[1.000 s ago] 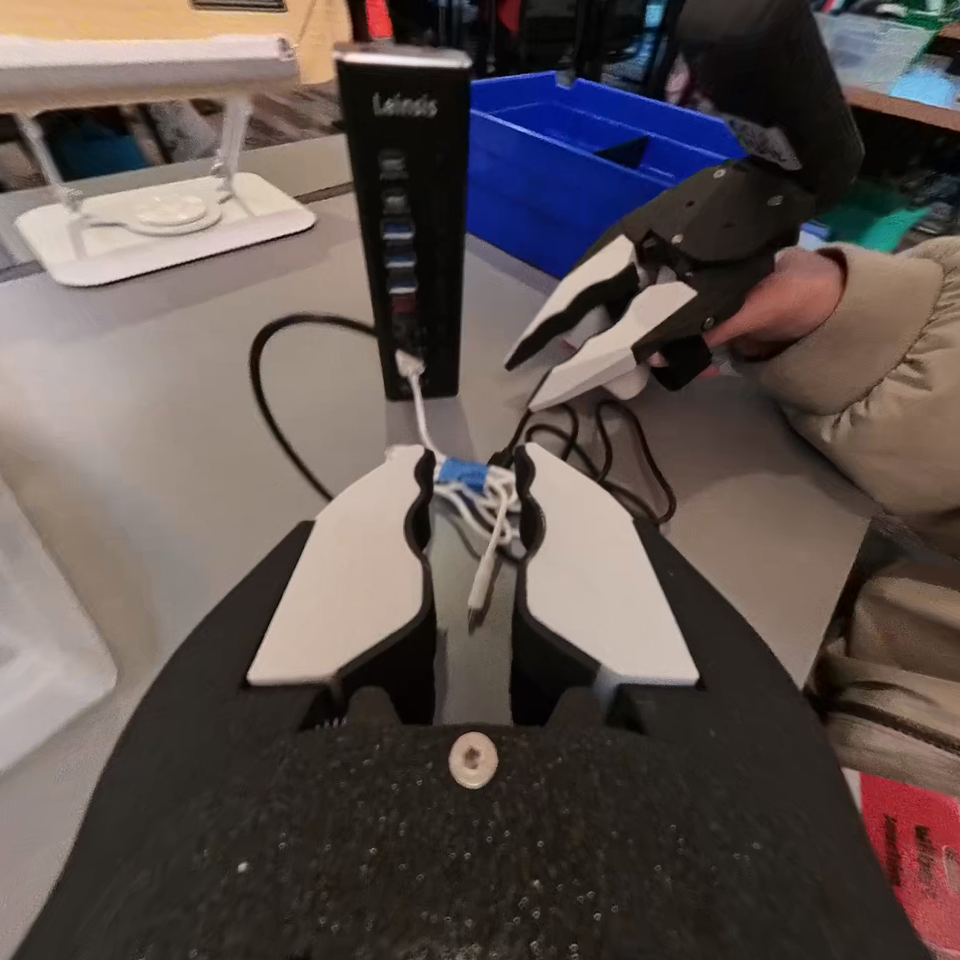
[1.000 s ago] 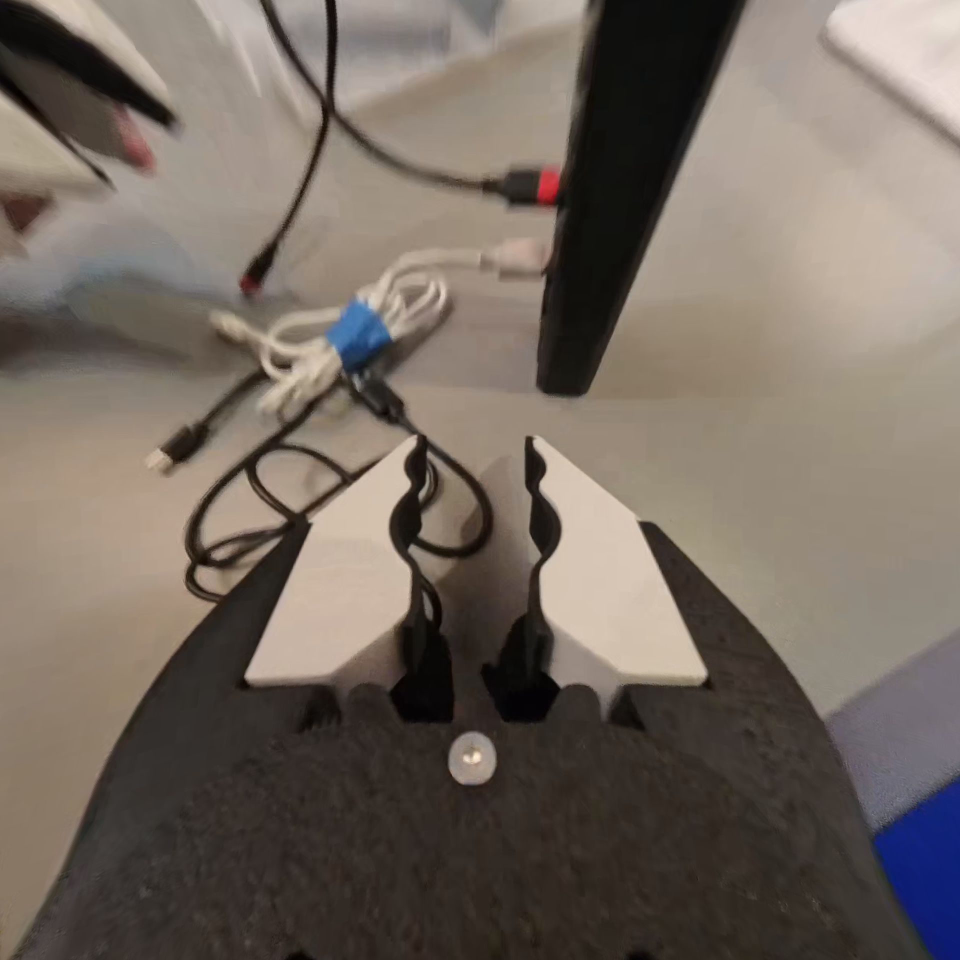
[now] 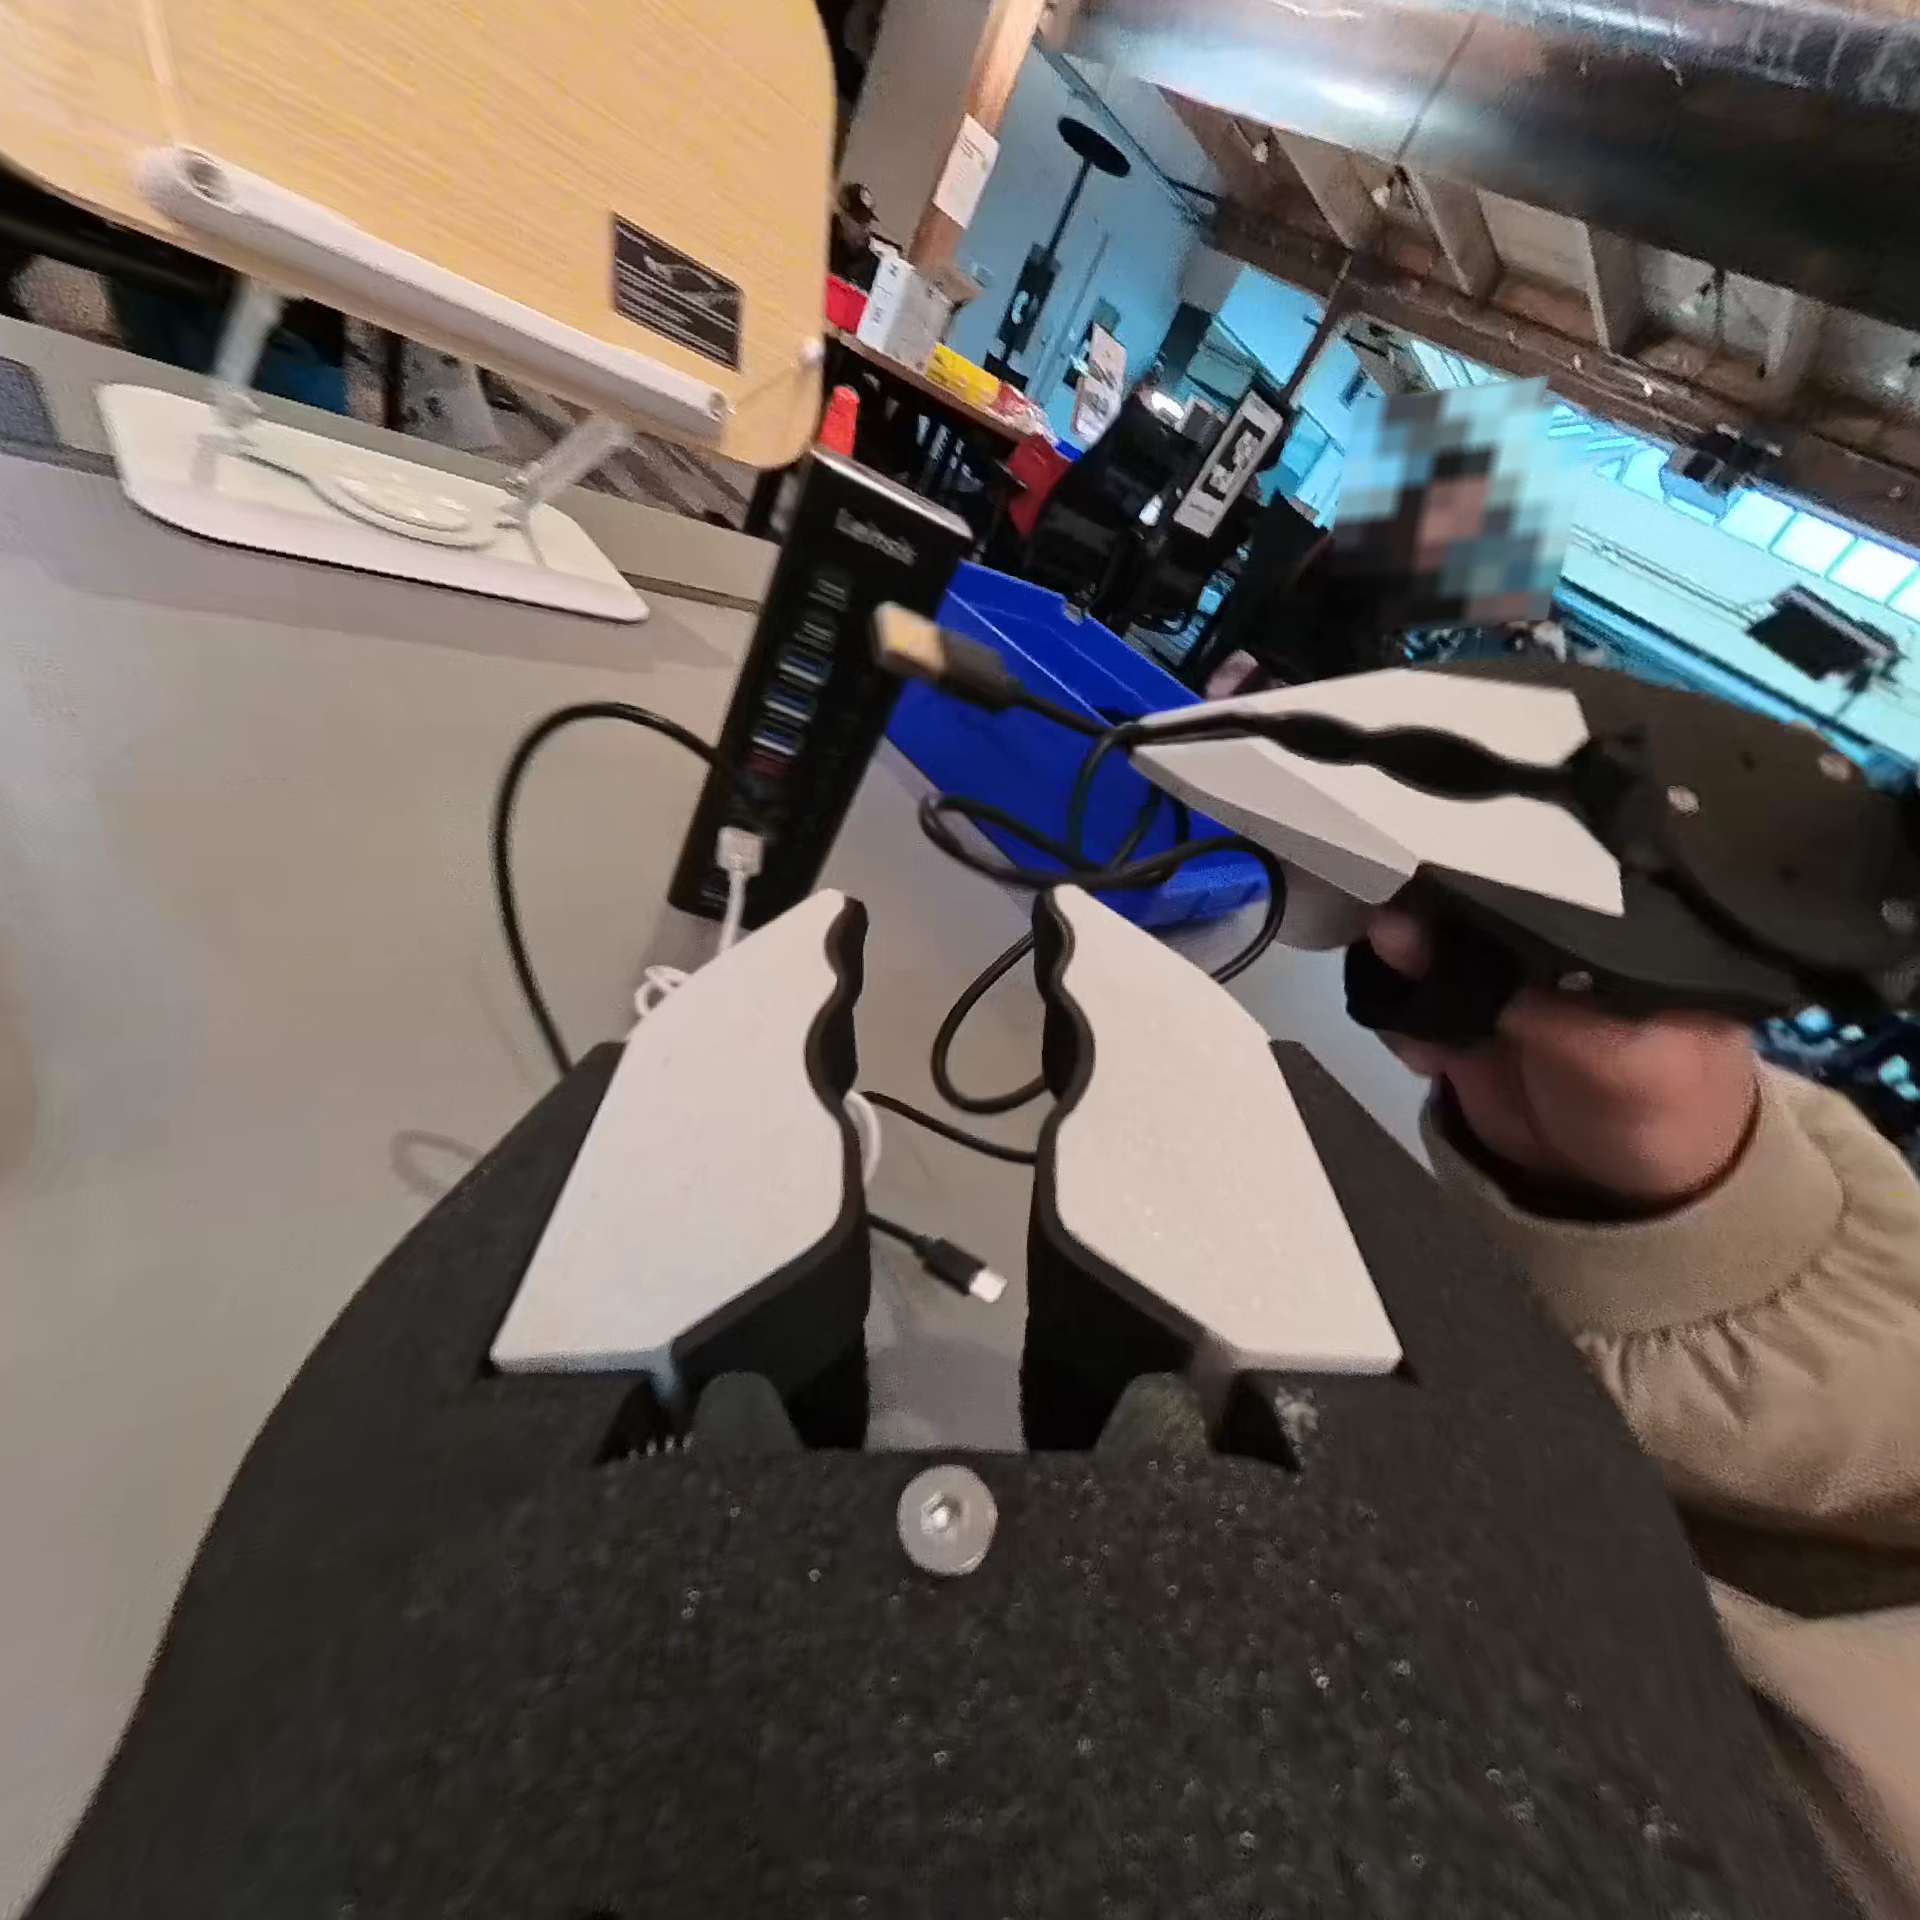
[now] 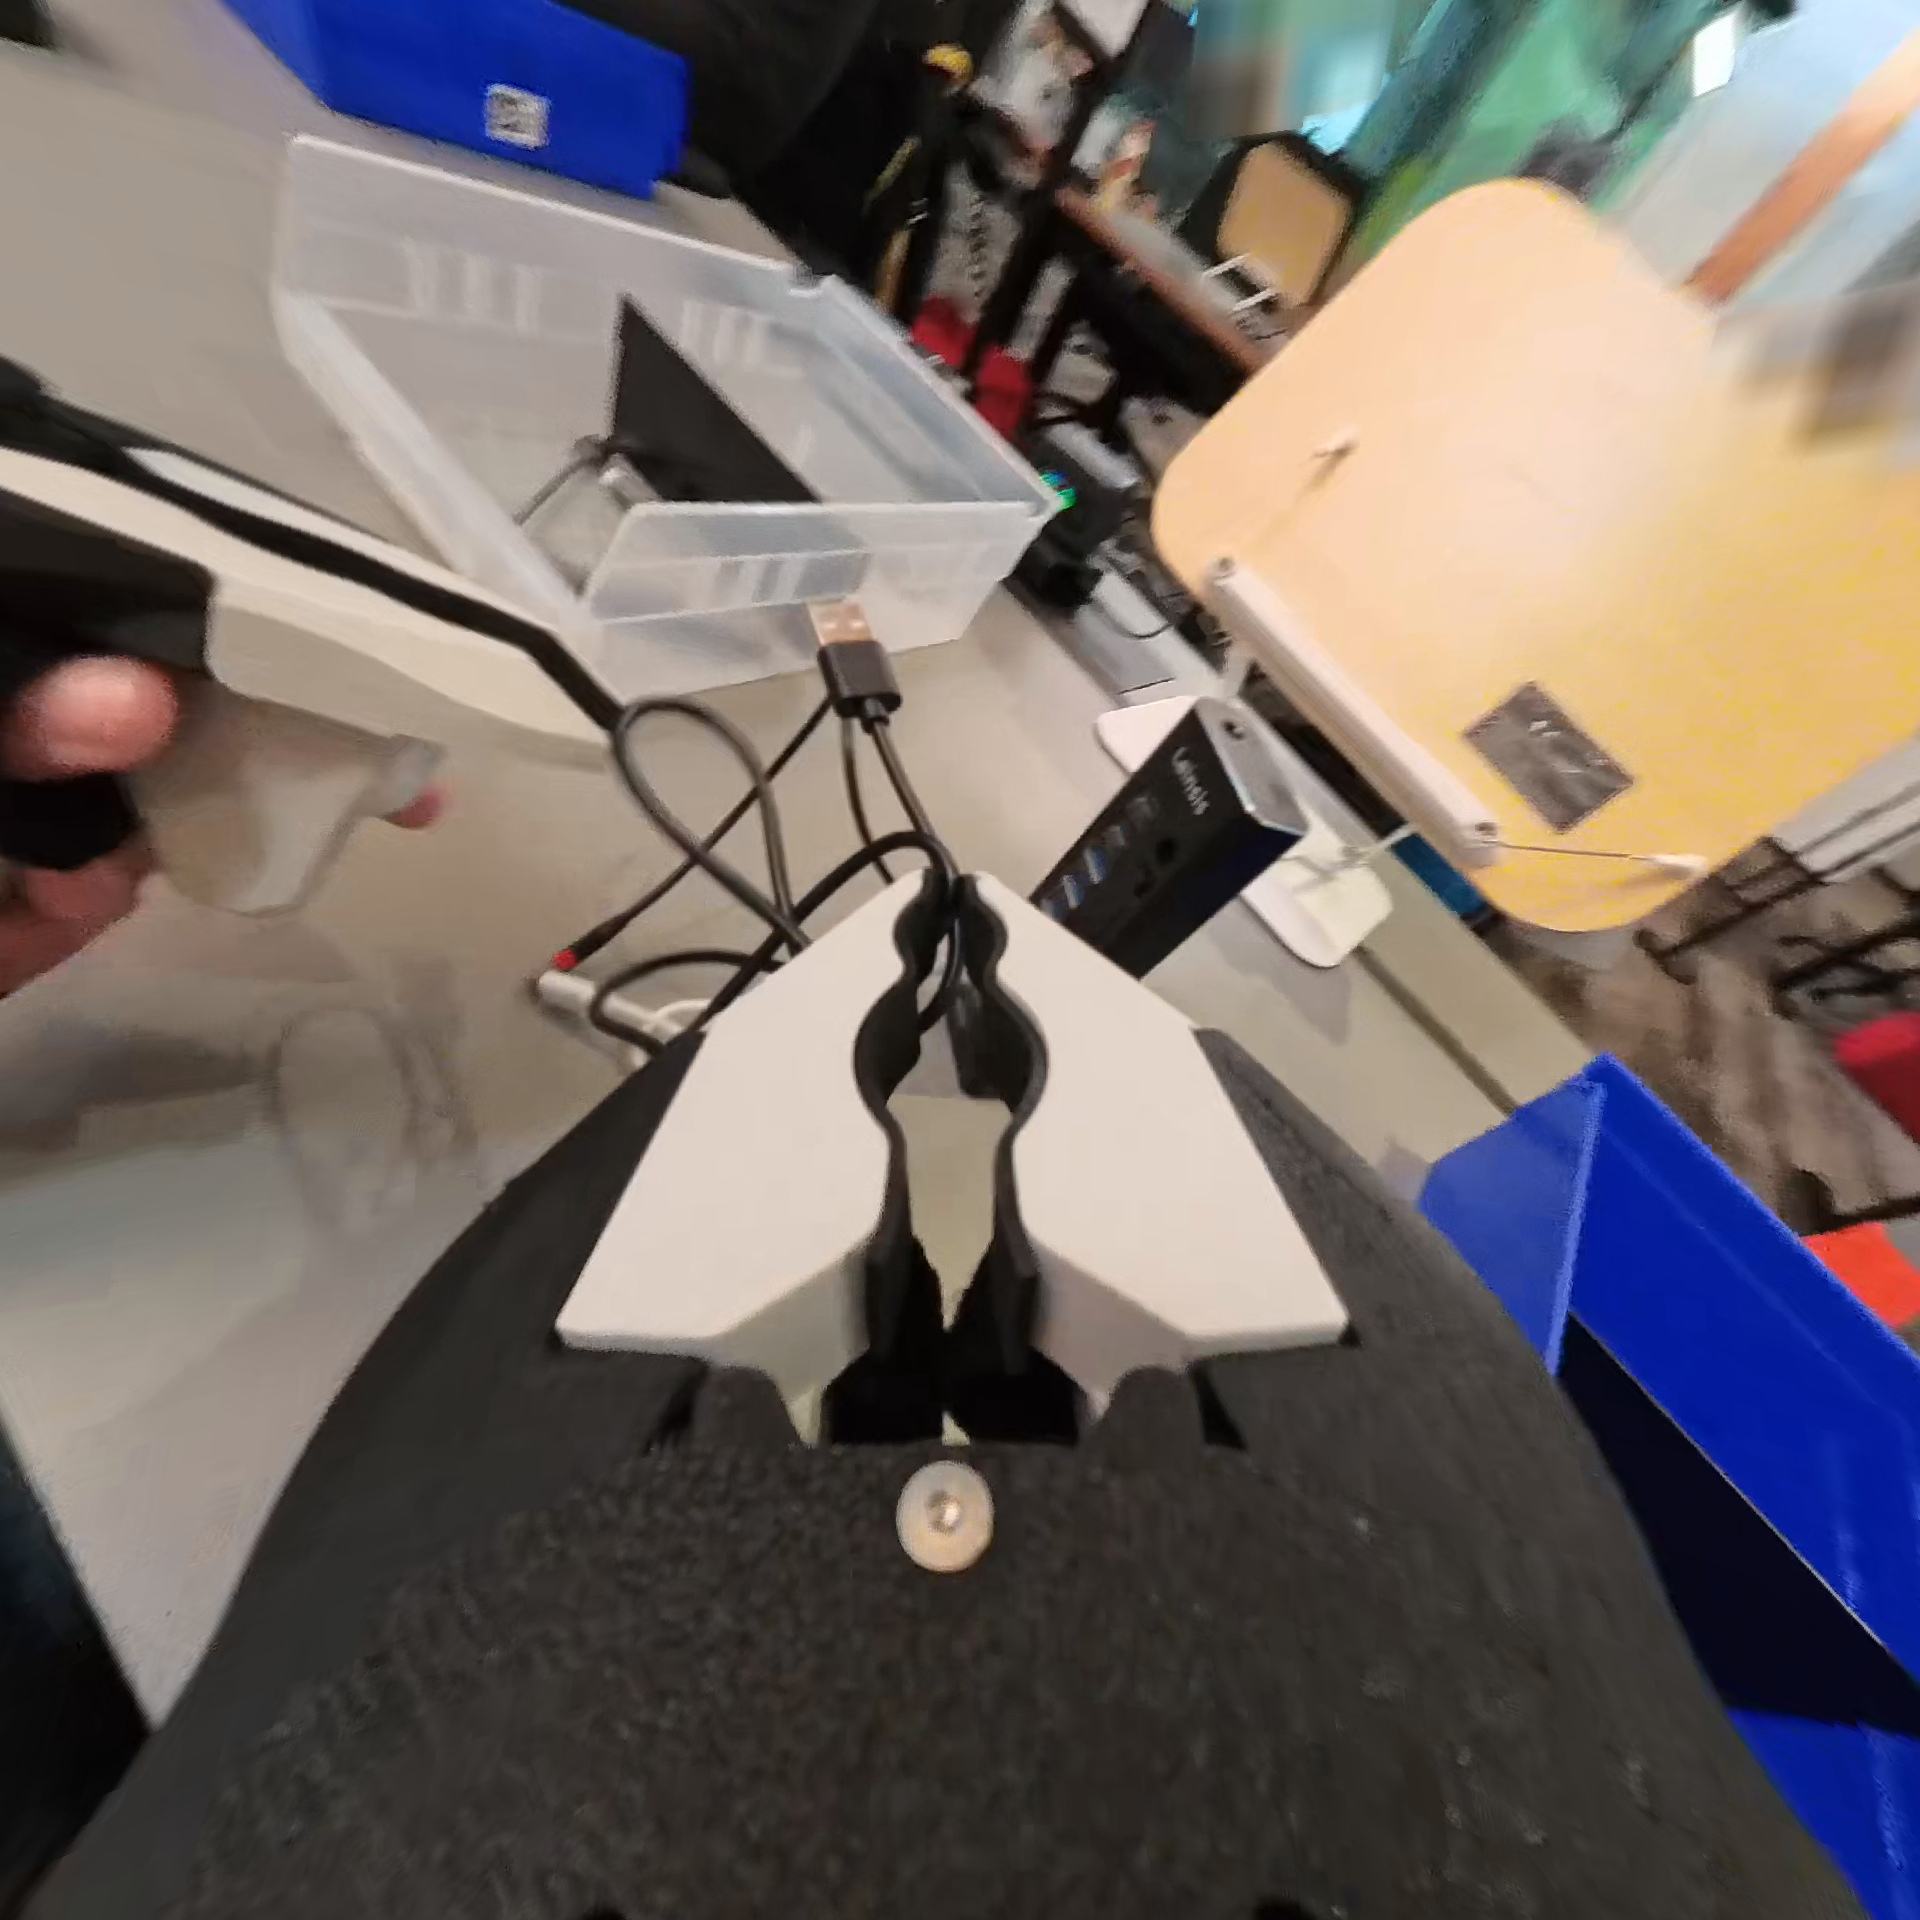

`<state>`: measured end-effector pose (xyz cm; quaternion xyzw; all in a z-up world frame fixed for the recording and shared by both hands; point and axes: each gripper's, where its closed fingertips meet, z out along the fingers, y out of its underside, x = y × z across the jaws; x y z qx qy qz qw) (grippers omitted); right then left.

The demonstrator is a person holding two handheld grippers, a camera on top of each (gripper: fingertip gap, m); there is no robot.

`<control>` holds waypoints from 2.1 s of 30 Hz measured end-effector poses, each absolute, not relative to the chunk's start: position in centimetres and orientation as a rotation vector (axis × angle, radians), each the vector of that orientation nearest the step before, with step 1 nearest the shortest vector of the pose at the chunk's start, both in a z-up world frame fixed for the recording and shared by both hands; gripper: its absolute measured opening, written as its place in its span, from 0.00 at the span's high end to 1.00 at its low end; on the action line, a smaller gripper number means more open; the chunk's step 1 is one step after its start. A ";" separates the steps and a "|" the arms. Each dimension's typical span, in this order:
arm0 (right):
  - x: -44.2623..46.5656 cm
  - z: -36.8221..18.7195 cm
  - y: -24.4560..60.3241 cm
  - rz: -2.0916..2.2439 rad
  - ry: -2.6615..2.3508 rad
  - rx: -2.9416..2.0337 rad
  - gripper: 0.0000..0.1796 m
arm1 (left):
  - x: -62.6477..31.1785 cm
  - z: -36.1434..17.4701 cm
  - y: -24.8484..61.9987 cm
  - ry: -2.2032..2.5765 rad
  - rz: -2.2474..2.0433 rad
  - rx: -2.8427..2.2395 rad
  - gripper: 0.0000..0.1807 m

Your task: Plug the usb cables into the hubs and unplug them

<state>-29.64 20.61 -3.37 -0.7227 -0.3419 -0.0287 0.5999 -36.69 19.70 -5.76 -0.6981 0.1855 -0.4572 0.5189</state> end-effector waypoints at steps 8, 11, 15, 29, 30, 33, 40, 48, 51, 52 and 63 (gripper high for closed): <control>-32.7 -5.8 20.5 0.354 -0.516 -1.742 0.99 | -40.3 -5.2 19.4 0.383 -0.958 -1.666 0.82; -34.8 -5.7 19.1 0.247 -0.597 -1.635 0.99 | -39.4 -5.5 19.2 0.421 -0.975 -1.681 0.81; -36.2 -5.1 17.8 0.183 -0.643 -1.535 0.99 | -40.3 -7.5 19.9 0.364 -0.977 -1.797 0.83; -34.7 -13.8 15.2 0.833 -0.873 -2.129 0.84 | -42.2 -10.7 18.7 0.369 -0.973 -1.936 0.87; -35.0 -13.8 14.5 0.863 -0.932 -2.130 0.84 | -42.6 -11.0 19.0 0.358 -0.964 -1.954 0.87; -34.6 -12.0 14.1 0.932 -1.028 -2.063 0.82 | -43.2 -11.3 19.4 0.331 -0.975 -1.970 0.87; -31.3 -12.2 16.1 0.960 -1.133 -2.033 0.83 | -43.0 -11.9 19.3 0.371 -0.973 -1.990 0.86; -35.0 -16.7 15.3 0.974 -1.032 -2.198 0.95 | -42.9 -11.7 19.2 0.422 -0.919 -1.976 0.87; -35.2 -14.2 16.5 0.996 -0.836 -2.123 0.99 | -43.1 -10.9 19.3 0.445 -0.862 -1.930 0.86; -35.1 -13.2 16.8 0.985 -0.794 -2.077 0.99 | -43.1 -10.5 19.4 0.455 -0.839 -1.909 0.86; -37.8 -7.7 15.6 0.795 -0.576 -1.713 0.99 | -40.2 -7.4 18.2 0.394 -0.901 -1.749 0.86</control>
